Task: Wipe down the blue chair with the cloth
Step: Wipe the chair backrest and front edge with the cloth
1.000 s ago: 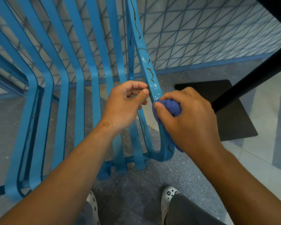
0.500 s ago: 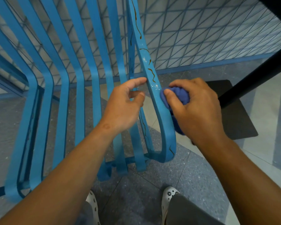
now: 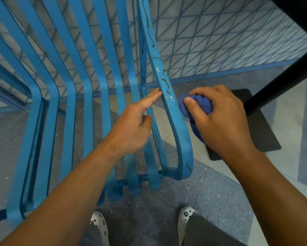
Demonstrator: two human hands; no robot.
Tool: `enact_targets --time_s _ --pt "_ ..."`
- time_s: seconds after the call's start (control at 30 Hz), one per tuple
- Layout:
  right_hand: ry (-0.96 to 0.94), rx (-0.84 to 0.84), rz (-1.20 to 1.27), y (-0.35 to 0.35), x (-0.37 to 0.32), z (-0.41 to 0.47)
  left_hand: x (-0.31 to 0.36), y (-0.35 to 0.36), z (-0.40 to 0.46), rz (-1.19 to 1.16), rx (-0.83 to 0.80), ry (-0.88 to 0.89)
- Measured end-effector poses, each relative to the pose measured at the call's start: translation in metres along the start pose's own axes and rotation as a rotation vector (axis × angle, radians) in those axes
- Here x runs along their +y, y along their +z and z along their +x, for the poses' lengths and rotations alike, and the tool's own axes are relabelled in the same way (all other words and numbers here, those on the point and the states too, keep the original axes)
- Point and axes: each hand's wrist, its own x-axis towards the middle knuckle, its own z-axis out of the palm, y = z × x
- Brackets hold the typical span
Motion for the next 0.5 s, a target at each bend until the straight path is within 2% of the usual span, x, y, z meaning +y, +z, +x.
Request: enact_targets --time_s 0.13,0.37,0.5 --pt "-0.084 -0.009 -0.026 0.015 -0.018 -0.012 -0.002 0.0 0.002 0.004 -0.009 0.009" --pt "0.089 0.038 0.002 0.014 -0.012 0.031 -0.003 0.0 0.0 -0.026 -0.024 0.02" --pt "0.05 0.113 0.038 0.011 -0.024 0.028 0.004 -0.001 0.002 -0.18 0.044 -0.013"
